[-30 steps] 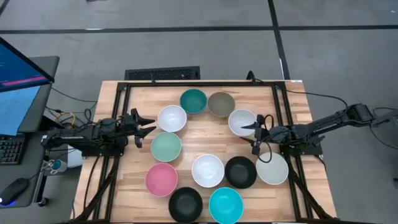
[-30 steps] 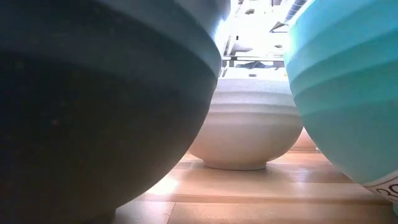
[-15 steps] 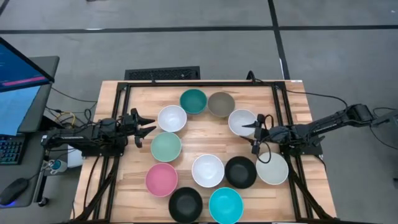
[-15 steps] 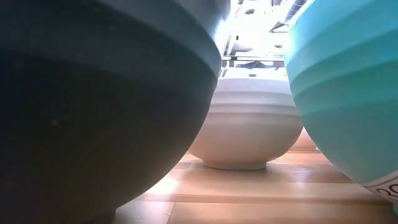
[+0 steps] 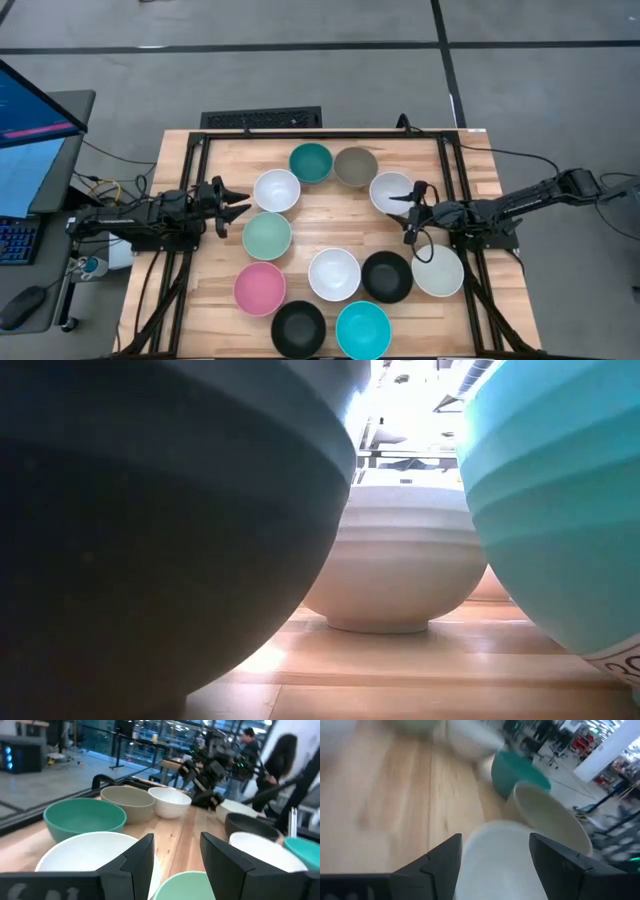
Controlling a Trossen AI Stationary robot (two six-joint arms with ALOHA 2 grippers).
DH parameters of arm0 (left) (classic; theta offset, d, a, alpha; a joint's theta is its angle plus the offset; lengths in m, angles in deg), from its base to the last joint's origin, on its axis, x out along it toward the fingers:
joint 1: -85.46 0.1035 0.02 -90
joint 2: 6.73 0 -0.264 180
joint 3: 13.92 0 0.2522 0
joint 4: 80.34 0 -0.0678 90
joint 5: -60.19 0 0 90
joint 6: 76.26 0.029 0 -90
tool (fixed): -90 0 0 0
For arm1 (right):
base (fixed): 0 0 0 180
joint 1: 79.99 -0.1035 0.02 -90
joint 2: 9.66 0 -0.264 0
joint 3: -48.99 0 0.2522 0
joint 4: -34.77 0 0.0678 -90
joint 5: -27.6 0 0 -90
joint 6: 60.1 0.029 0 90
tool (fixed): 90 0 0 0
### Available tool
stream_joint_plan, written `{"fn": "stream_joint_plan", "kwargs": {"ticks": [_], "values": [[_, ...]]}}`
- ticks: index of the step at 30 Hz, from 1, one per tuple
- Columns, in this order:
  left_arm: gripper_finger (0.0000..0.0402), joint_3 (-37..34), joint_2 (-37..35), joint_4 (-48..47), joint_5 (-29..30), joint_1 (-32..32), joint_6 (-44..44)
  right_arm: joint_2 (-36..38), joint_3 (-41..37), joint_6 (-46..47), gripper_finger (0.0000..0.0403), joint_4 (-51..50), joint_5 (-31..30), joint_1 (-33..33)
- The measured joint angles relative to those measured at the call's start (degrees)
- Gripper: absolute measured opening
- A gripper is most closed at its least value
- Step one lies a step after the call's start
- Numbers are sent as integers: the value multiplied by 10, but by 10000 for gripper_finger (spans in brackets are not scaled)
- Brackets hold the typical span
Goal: Nest bowls inside each other
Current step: Stack the top left white bowl on the top of the lower left white bowl
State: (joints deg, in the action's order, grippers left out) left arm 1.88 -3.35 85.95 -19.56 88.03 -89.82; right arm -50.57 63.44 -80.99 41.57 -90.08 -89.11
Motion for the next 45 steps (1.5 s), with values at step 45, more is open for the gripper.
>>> {"fn": "stream_joint_plan", "kwargs": {"ticks": [45], "values": [[151, 560, 454, -407, -86, 0, -140, -103, 567, 643, 256, -569, 20, 138]]}}
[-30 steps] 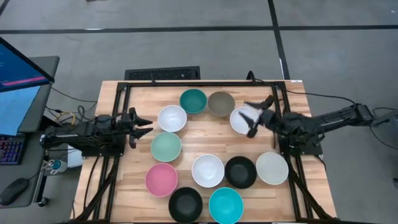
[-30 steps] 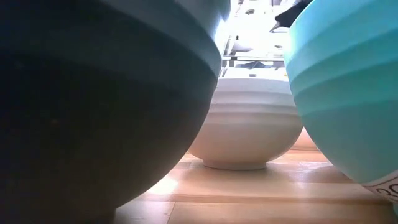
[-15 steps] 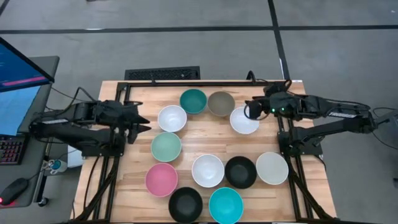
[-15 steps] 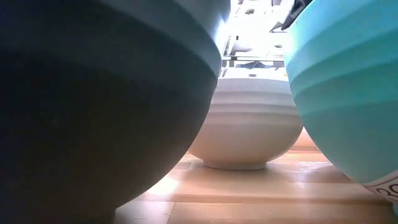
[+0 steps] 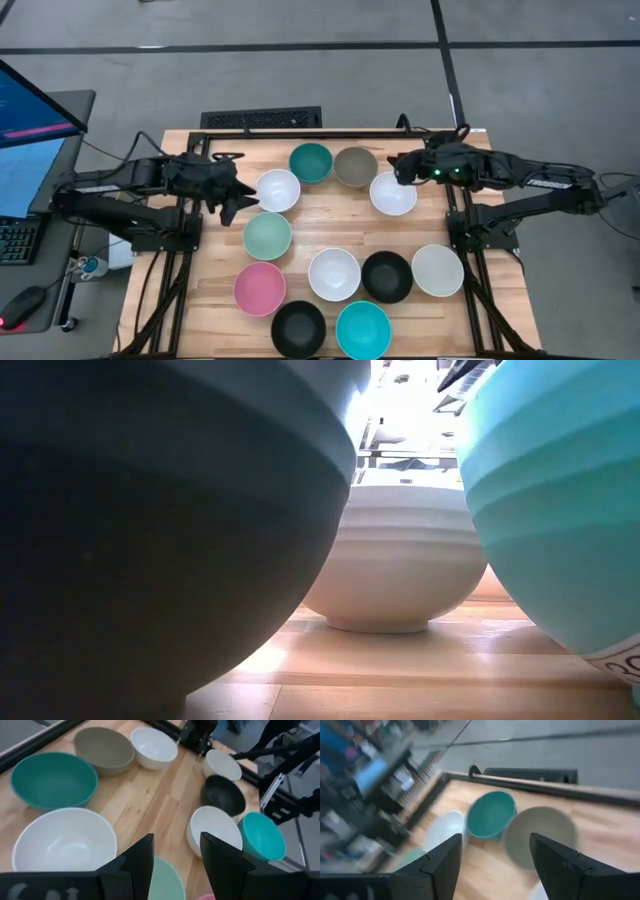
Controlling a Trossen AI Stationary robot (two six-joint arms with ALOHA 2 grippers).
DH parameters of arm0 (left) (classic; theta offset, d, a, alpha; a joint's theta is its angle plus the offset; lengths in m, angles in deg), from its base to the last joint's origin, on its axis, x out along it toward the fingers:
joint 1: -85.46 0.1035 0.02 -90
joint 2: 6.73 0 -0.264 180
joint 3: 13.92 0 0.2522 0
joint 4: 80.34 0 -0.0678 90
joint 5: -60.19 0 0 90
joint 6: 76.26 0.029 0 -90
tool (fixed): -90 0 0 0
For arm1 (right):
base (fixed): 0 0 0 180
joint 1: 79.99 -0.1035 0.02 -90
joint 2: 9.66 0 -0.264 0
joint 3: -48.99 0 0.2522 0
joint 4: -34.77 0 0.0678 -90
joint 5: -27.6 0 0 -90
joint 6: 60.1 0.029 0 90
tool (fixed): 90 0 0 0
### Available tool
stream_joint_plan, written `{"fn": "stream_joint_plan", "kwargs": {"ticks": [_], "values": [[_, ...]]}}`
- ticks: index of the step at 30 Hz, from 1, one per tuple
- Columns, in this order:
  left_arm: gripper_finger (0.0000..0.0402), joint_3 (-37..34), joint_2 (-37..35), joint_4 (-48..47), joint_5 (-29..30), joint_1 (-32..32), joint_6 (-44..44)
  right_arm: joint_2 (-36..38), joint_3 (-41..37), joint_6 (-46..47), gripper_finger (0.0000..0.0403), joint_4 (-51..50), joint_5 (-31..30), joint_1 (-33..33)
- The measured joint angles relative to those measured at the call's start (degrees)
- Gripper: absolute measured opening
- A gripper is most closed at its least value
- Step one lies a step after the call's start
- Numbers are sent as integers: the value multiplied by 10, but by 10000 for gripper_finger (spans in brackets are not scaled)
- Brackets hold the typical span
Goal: Nest bowls inside each other
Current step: Stack the top left white bowl on the top of the lower left white bowl
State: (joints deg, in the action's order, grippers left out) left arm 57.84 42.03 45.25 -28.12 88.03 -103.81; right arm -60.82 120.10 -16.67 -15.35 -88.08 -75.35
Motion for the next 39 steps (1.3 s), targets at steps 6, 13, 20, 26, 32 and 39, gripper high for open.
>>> {"fn": "stream_joint_plan", "kwargs": {"ticks": [6, 13, 20, 26, 32, 39], "values": [[151, 0, 13, 18, -10, 0, -24, 1, 0, -86, 256, 19, 2, -13], [151, 0, 18, 84, -11, 0, 25, 2, 0, -153, 256, 61, 3, -28], [151, 0, 23, 152, 9, 1, 22, 2, 0, -102, 256, 66, 3, -40], [151, 0, 33, 163, 15, 3, 12, 2, 0, -98, 256, 75, -1, -35], [151, 0, 60, 120, -15, 28, 3, 2, 0, -88, 256, 90, -12, -22], [140, 105, 169, -127, -26, 95, 57, 1, 19, -60, 256, -6, -5, 23]]}}
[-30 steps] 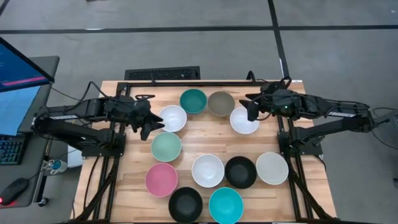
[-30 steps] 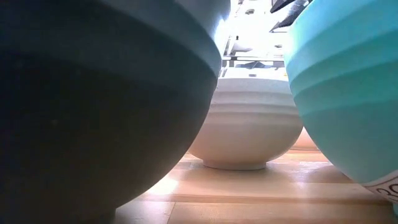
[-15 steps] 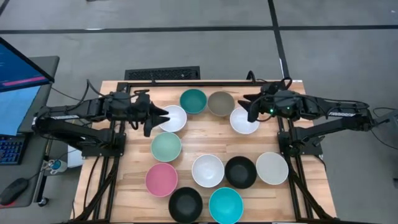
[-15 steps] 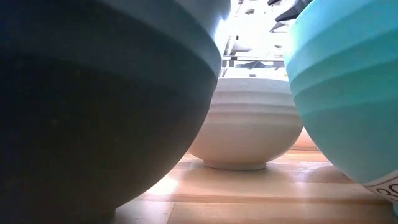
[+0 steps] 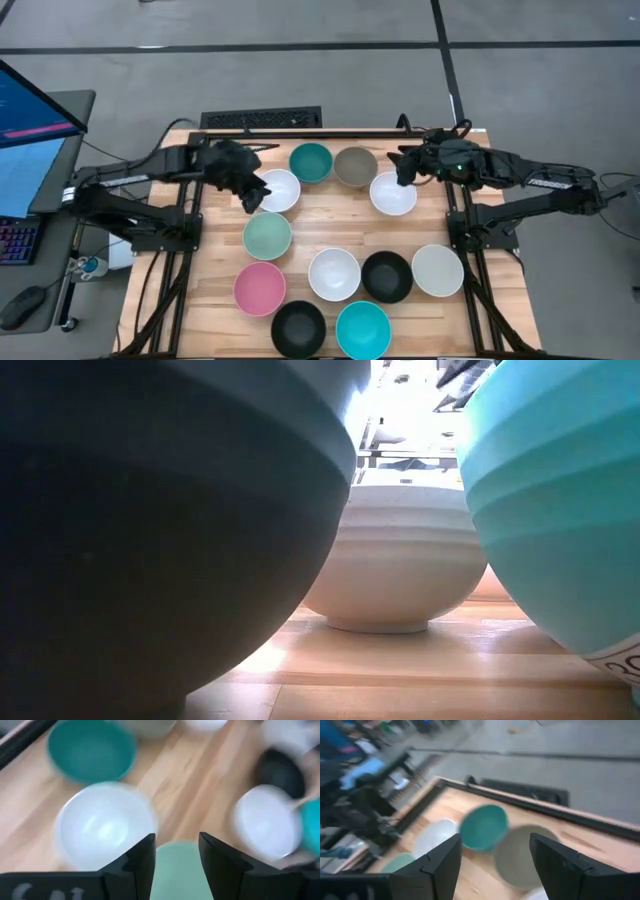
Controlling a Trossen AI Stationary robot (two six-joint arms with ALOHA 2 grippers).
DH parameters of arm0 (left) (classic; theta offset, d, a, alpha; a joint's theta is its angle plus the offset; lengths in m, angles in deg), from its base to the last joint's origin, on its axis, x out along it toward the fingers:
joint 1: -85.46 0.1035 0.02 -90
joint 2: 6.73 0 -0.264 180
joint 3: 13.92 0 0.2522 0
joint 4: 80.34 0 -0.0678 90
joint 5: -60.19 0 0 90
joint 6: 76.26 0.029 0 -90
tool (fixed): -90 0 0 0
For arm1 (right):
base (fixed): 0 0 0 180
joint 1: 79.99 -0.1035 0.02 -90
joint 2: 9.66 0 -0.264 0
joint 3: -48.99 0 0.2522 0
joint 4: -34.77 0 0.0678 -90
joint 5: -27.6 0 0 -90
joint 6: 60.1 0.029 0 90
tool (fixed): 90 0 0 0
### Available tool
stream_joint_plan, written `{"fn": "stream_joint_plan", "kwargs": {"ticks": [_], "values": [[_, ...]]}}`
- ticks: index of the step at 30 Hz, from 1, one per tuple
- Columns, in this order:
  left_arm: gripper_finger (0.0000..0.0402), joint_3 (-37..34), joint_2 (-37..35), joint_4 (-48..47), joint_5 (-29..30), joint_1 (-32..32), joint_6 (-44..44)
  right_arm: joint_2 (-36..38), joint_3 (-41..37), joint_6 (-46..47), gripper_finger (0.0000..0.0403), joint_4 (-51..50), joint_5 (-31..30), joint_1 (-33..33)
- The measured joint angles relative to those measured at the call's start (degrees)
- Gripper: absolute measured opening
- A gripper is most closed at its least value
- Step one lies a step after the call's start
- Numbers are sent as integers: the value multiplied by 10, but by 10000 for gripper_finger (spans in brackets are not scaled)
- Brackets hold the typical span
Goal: Nest bowls inside each other
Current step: Stack the top left white bowl on the top of the lower left white bowl
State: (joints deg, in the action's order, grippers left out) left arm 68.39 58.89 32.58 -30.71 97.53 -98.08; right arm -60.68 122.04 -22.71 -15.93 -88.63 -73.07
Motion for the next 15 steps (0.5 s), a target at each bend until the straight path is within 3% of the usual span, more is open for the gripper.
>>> {"fn": "stream_joint_plan", "kwargs": {"ticks": [7, 15], "values": [[137, 131, 160, -127, 53, 14, 115, 0, 53, 34, 256, -127, 24, 47], [137, 146, 291, -171, 32, 4, 137, 0, 92, 57, 256, -214, 22, 75]]}}
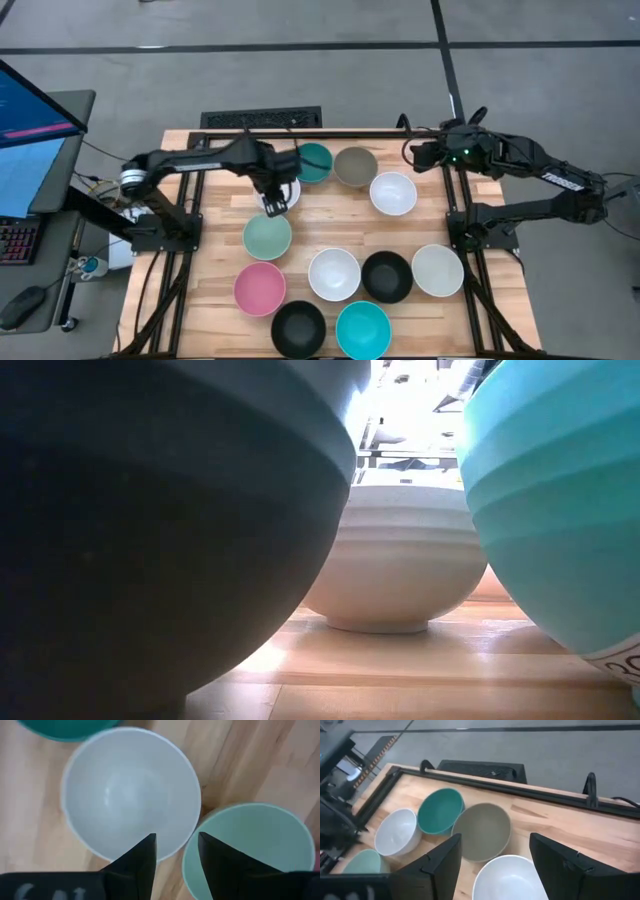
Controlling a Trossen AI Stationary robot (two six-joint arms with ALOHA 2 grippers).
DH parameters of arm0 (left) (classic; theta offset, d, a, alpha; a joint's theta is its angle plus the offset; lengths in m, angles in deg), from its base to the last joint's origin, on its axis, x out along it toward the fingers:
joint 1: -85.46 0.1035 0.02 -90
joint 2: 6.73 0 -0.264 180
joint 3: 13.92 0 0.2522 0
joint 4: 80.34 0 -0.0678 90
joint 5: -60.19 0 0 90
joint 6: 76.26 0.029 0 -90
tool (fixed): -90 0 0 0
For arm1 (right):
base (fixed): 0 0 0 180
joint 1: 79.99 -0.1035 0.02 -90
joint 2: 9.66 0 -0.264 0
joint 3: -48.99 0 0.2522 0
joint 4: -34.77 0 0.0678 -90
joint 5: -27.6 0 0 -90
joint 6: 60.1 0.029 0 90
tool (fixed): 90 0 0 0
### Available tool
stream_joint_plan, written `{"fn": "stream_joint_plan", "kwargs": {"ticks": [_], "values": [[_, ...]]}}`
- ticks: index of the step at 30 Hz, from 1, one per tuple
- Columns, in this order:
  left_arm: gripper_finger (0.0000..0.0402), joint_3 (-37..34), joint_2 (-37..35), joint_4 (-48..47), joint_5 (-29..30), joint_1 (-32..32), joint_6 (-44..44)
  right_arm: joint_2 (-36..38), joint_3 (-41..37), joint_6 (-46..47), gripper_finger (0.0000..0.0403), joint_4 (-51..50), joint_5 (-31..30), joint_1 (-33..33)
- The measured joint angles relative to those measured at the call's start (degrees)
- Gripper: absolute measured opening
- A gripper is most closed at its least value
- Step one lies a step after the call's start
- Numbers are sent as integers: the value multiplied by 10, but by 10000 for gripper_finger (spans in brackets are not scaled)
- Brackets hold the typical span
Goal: Nest bowls inside each other
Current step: Stack the top left white bowl on the top of the lower left white bowl
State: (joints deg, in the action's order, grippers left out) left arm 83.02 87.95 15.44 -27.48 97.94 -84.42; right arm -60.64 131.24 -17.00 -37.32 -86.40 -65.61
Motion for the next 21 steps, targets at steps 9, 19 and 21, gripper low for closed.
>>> {"fn": "stream_joint_plan", "kwargs": {"ticks": [9, 19, 21], "values": [[149, 0, 30, 84, -43, -20, -18, 1, 37, -41, 256, 1, 1, 23], [171, 0, 29, 130, -48, -27, -105, 7, 39, -93, 256, 1, 1, 58], [176, 0, 29, 129, -23, -24, -151, 9, 39, -104, 256, 4, 1, 62]]}}
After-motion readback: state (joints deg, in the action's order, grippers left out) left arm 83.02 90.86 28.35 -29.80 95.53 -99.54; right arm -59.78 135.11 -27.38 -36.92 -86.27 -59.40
